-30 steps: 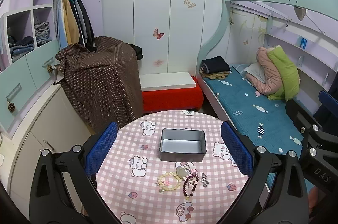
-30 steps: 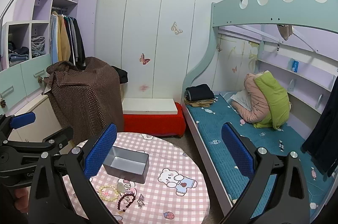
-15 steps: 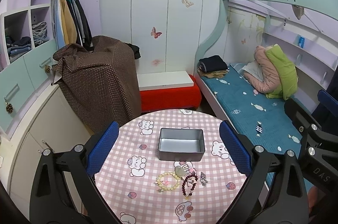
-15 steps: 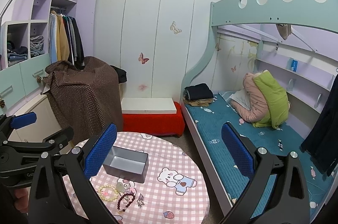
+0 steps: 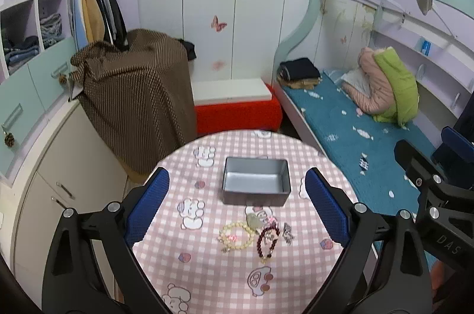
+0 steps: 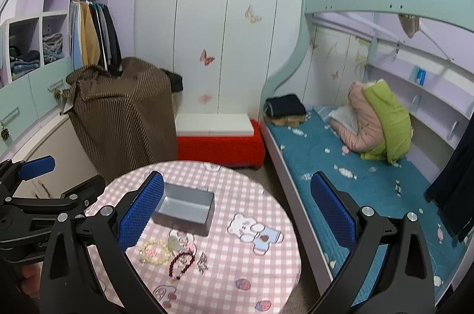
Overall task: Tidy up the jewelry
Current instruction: 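Lower the left gripper onto the yellow bead bracelet and close it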
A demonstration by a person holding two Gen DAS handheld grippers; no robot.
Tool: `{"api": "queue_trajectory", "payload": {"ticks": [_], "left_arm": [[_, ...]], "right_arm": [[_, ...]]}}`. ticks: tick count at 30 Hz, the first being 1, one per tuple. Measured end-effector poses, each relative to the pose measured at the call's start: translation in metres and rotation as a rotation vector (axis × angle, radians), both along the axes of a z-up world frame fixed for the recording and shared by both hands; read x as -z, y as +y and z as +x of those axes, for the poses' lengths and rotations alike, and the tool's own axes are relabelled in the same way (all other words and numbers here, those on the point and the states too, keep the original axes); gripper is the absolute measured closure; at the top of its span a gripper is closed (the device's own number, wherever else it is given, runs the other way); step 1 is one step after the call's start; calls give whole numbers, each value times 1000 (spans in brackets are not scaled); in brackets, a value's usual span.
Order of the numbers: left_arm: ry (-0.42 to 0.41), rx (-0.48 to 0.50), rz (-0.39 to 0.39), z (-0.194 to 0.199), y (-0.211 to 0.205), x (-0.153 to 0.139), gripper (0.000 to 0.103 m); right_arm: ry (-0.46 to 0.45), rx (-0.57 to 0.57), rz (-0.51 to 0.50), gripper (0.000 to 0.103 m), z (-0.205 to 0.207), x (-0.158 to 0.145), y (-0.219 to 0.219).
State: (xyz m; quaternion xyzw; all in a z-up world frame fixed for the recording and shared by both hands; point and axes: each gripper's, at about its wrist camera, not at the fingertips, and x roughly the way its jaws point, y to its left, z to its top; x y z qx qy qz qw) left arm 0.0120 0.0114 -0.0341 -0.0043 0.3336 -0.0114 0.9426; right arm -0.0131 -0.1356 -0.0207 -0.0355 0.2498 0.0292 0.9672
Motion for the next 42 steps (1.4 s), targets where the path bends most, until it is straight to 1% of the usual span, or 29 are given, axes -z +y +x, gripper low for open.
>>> {"api": "queue_trajectory", "payload": {"ticks": [3, 5, 7, 12, 21, 25, 28, 36, 38, 42], "left_arm": [[36, 1, -11, 3, 2, 9, 12], [62, 5, -20, 4, 2, 17, 16], [95, 6, -23, 4, 2, 28, 17], [176, 5, -46, 10, 5, 49, 18], [285, -9, -54, 19, 8, 85, 18], [347, -19, -56, 22, 11, 103, 18], [386, -26, -72, 25, 17, 115, 18], [444, -14, -93, 37, 26, 138, 18], [466, 3, -110, 43, 30, 146, 18], [503, 44, -179, 54, 38, 164, 18]], "right_arm": [[54, -4, -2, 7, 5, 10, 2], [90, -6, -11, 7, 9, 15, 3], [131, -9, -15, 7, 13, 23, 3], [262, -8, -8, 7, 24, 47, 2], [441, 8, 22, 7, 37, 83, -5], [495, 14, 38, 7, 39, 96, -7], [526, 19, 44, 7, 41, 105, -7], [581, 3, 62, 8, 48, 121, -3], [596, 4, 63, 7, 50, 127, 0], [615, -14, 83, 7, 54, 139, 4]]}}
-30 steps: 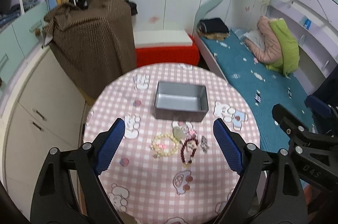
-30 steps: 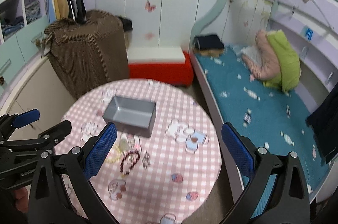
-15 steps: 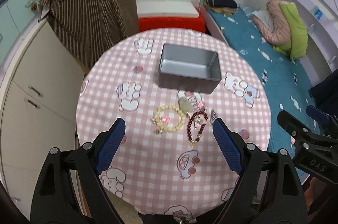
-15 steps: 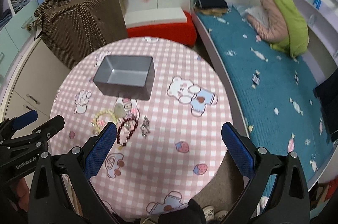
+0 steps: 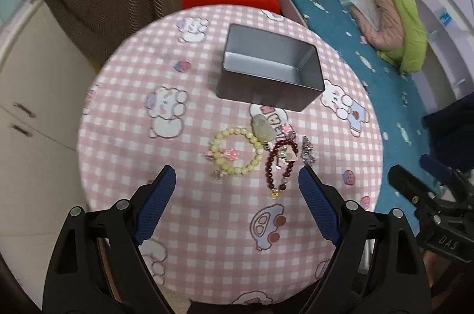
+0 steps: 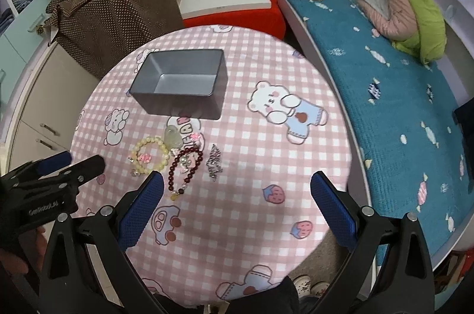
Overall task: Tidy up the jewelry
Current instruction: 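Lower the left gripper onto the yellow bead bracelet and close it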
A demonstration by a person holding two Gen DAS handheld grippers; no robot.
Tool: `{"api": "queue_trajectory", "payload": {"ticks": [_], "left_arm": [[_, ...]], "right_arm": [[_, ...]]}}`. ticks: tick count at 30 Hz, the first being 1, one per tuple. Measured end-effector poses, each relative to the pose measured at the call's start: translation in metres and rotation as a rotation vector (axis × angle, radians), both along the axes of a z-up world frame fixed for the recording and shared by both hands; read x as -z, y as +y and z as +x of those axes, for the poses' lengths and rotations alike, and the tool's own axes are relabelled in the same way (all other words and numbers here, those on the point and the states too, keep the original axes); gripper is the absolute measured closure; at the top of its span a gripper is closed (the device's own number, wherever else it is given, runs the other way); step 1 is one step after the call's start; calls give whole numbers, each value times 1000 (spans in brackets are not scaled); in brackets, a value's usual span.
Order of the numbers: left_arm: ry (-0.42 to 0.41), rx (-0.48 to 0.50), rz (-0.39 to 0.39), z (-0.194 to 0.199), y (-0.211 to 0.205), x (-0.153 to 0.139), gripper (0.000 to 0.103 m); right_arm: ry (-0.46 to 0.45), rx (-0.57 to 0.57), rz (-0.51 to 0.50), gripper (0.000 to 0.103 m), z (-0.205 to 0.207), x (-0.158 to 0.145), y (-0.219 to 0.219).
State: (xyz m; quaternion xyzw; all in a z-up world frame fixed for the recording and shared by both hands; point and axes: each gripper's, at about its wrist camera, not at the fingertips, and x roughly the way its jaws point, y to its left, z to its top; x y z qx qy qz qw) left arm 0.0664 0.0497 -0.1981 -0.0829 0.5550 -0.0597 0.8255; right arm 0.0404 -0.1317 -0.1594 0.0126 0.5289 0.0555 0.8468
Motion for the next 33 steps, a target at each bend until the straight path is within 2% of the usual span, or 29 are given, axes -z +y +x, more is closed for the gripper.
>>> {"api": "queue_trajectory", "payload": {"ticks": [2, 7, 10, 13, 18, 23, 28, 30, 31, 32, 33], "left_arm": [[21, 6, -24, 7, 4, 11, 18], [67, 69, 98, 29, 4, 38, 17], [68, 95, 110, 42, 7, 52, 18], [86, 138, 121, 58, 8, 69, 30], [108, 207, 140, 82, 8, 89, 36], [132, 306, 170, 91, 3, 103, 51], [134, 412, 223, 93, -5, 107, 54], [133, 445, 243, 93, -7, 109, 58], [135, 456, 244, 94, -8, 108, 67], [138, 472, 245, 95, -9, 108, 85], [141, 480, 249, 94, -14, 109, 94]], "right_arm": [[8, -7, 7, 8, 1, 7, 5], [1, -14, 27, 8, 3, 21, 15], [0, -6, 7, 8, 3, 34, 21], [-17, -11, -7, 8, 1, 45, 26], [10, 8, 13, 8, 0, 60, 35], [24, 37, 18, 8, -3, 71, 41], [28, 79, 36, 8, -2, 80, 42], [27, 92, 42, 8, -1, 83, 42], [25, 104, 47, 8, 0, 85, 43], [22, 115, 54, 8, 0, 86, 42], [19, 126, 62, 8, 0, 88, 42]]}}
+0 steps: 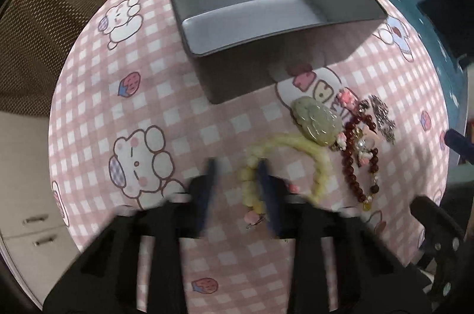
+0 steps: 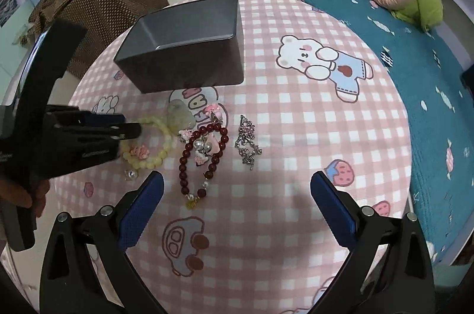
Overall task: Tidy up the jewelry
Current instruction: 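Lower the left gripper onto the yellow bead bracelet and close it, then lift the yellow bracelet with the left gripper while the right gripper grasps the red bracelet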
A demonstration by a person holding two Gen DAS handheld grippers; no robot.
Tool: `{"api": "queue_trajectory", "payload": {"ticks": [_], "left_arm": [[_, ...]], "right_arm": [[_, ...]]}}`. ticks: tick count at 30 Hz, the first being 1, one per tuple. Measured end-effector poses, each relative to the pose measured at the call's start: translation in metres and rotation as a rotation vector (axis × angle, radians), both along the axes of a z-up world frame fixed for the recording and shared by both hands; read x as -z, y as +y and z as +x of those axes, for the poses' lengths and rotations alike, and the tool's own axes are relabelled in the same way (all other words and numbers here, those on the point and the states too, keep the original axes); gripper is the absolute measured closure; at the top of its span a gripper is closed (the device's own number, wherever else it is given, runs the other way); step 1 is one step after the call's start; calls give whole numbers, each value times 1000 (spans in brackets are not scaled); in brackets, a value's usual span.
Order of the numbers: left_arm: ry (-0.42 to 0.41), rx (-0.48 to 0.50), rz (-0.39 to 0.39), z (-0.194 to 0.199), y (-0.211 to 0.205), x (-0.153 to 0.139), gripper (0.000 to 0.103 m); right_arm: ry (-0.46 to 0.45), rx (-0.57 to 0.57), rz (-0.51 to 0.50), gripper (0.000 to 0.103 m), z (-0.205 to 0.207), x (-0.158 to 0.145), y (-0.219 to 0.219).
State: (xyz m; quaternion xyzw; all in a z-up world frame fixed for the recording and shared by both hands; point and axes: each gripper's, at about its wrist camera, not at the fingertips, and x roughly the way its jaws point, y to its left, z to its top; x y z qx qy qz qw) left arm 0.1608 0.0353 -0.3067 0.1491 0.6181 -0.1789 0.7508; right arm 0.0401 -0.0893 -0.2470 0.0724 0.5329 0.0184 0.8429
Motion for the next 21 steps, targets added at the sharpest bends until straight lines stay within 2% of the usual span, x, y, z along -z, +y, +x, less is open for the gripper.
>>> {"api": "queue_trajectory", "payload": {"ticks": [4, 8, 13, 18, 21], "left_arm": [[10, 40, 13, 4, -6, 0, 94], [19, 17, -23, 11, -1, -2, 95], [6, -60, -100, 14, 15, -19, 95], [2, -107, -124, 5, 26, -27, 95], [-3, -144, -148, -10, 28, -34, 95]], "right_arm": [[2, 22, 14, 10, 0, 6, 2], [14, 38, 18, 21, 0, 11, 2], [36, 33, 15, 38, 3, 17, 2], [91, 12, 9, 67, 11, 28, 6], [104, -1, -11, 69, 14, 33, 11]]}}
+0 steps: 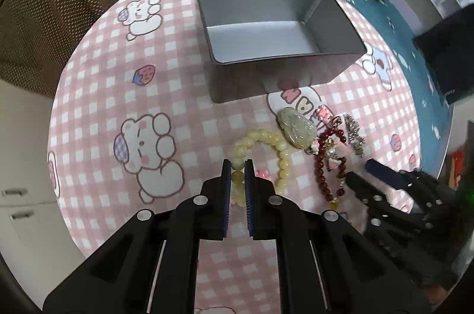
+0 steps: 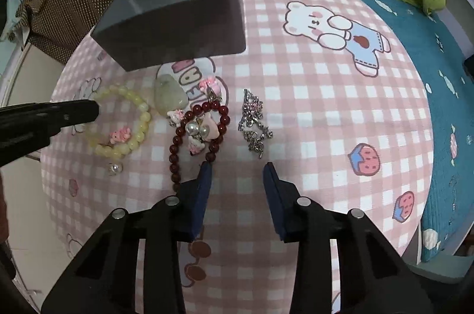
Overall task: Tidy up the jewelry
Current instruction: 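Lift the yellow bracelet with the left gripper while the right gripper grasps the red bracelet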
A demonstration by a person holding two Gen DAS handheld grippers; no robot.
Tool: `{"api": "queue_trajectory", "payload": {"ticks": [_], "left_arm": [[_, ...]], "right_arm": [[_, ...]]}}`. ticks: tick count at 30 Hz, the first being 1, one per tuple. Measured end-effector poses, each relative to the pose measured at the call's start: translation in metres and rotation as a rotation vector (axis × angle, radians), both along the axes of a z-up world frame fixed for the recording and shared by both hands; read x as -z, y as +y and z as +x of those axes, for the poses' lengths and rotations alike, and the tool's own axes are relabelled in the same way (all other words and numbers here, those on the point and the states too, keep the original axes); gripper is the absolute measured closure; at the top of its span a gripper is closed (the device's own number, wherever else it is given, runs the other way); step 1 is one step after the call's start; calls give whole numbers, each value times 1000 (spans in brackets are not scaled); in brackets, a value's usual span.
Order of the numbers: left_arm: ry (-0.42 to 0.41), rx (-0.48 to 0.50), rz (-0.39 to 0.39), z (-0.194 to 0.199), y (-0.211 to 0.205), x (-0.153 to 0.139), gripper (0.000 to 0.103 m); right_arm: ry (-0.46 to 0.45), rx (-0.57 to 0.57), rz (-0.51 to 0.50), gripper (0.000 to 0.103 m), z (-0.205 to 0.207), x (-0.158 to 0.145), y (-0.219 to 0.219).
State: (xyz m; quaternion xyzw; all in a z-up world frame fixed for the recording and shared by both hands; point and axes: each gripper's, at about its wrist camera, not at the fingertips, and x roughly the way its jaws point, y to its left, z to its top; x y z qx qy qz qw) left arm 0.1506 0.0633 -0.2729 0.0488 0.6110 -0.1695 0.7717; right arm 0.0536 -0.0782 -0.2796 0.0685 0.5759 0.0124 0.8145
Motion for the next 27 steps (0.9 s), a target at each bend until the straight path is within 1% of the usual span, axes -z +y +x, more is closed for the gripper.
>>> {"api": "queue_trajectory", "payload": {"ticks": [2, 4, 6, 10, 12, 13, 14, 15, 16, 17, 18, 20, 21, 23, 25, 27], "left_arm": [[-9, -20, -9, -8, 2, -8, 95], [-19, -34, -24, -16, 1, -16, 95], [-23, -50, -32, -19, 4, -21, 95], [-31, -67, -44, -25, 8, -28, 95], [-33, -78, -38, -27, 10, -28, 95], [-34, -82, -39, -28, 10, -28, 95], [-35, -87, -37, -29, 10, -28, 95], [-31, -94, -39, -30, 11, -28, 95], [-27, -100, -43, -30, 11, -26, 95], [-26, -103, -46, -30, 12, -26, 95], [-25, -104, -47, -31, 12, -25, 95], [-26, -103, -45, -33, 11, -25, 95], [-27, -103, -47, -34, 11, -25, 95], [-30, -109, -51, -35, 12, -26, 95], [-33, -112, -56, -36, 11, -28, 95], [-39, -117, -63, -36, 12, -31, 95]], "right_arm": [[0, -14, 12, 70, 1, -1, 4], [-8, -37, -28, 70, 3, -4, 13], [-11, -39, 0, 70, 3, -7, 15], [3, -48, -46, 70, 5, 1, 20], [-11, -50, -60, 67, 5, 2, 23], [-17, -77, -103, 67, 5, 4, 30], [-37, -120, -173, 68, 3, 5, 41], [-60, -145, -224, 70, 1, 5, 49], [-74, -151, -235, 72, -2, 6, 53], [-82, -153, -215, 83, -4, 7, 53], [-80, -156, -176, 88, -6, 8, 52], [-66, -173, -165, 94, -4, 8, 52], [-56, -166, -149, 96, -3, 8, 50], [-35, -124, -94, 96, 0, 6, 39], [-47, -70, -46, 96, 3, -3, 19], [-72, -65, -59, 96, 1, -11, 10]]}}
